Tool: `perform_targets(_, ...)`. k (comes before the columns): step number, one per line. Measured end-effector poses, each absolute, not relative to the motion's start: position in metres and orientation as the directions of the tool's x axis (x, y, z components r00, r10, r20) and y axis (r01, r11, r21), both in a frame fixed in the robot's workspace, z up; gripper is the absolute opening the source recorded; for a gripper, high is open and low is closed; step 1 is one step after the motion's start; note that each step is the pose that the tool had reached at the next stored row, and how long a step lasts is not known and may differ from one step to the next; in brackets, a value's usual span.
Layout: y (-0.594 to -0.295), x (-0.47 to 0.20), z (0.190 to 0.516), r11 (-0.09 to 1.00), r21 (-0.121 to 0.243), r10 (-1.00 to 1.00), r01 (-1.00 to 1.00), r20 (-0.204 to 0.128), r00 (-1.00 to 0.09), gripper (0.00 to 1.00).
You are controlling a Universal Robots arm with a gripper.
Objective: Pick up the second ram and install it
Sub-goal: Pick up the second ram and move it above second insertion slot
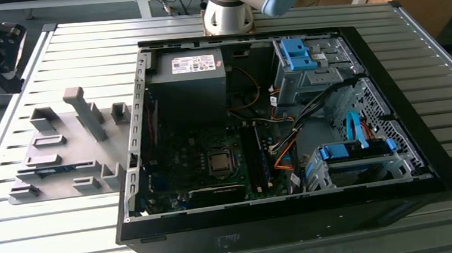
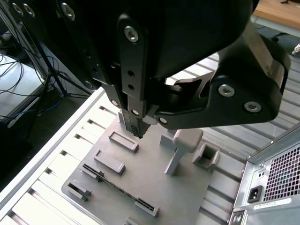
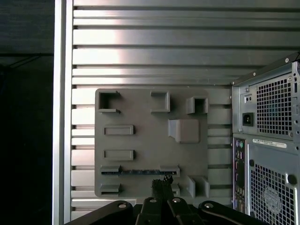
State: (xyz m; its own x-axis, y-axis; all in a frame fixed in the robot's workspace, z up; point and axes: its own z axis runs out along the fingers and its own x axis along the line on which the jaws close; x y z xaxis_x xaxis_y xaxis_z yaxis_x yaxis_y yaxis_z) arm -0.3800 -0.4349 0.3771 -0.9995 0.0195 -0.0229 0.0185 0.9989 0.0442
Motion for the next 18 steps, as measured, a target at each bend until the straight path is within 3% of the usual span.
perform_targets(18, -0.435, -0.3821, 0.377, 0.995, 0.044, -0.088, -0.089, -0.023, -0.996, 0.11)
